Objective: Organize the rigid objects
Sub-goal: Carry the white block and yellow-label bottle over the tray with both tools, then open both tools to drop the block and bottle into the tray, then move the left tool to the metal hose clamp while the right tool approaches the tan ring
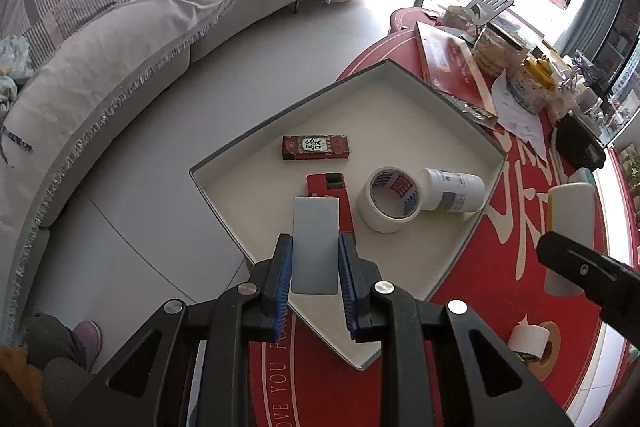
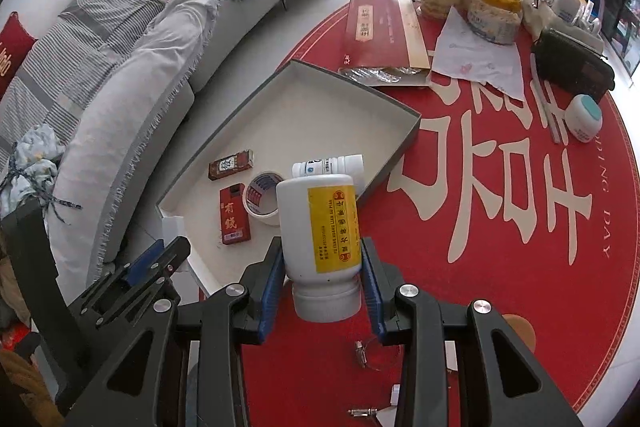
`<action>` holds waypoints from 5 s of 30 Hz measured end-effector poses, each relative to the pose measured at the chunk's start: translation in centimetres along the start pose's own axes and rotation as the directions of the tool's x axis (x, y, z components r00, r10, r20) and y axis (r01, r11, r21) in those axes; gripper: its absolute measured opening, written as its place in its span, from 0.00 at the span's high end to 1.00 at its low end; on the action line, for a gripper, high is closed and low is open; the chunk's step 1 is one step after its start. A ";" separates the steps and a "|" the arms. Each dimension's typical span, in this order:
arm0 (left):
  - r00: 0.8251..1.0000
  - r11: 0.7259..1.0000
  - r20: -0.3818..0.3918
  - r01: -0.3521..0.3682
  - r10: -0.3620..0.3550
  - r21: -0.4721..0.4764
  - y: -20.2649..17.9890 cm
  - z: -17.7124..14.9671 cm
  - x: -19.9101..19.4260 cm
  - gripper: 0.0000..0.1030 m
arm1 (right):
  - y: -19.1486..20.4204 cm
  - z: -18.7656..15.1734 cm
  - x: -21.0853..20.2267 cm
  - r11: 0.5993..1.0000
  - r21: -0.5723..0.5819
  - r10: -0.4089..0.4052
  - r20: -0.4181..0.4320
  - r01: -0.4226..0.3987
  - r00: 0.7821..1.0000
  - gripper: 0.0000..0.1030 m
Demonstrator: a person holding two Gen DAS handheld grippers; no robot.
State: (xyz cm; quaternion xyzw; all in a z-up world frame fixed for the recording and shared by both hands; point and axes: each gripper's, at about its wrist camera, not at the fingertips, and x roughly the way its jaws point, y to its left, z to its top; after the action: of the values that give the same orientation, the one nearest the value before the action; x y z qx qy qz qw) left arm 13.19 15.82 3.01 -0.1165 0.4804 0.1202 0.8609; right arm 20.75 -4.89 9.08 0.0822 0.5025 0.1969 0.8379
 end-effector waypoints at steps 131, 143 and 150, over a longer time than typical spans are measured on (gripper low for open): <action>0.966 0.923 -0.260 0.102 -0.003 0.371 -13.5 -17.8 -0.8 0.00 | -18.8 -24.7 -4.4 0.865 0.501 0.053 -0.025 -0.034 0.998 0.01; 0.974 0.924 -0.222 0.056 0.032 0.379 -12.7 -18.0 1.1 0.00 | -18.8 -24.6 -4.4 0.869 0.494 0.050 -0.029 -0.029 0.998 0.01; 0.980 0.952 -0.194 0.008 0.054 0.307 -10.5 -16.7 1.4 0.00 | -18.7 -23.9 -4.2 0.874 0.486 0.038 -0.060 -0.004 0.997 0.01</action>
State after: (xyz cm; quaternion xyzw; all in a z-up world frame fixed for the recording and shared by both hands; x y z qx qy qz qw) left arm 3.92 0.77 -5.86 0.0126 0.5785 0.0422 0.8145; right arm 2.75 -25.06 -5.33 0.2887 0.5628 0.0763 0.7708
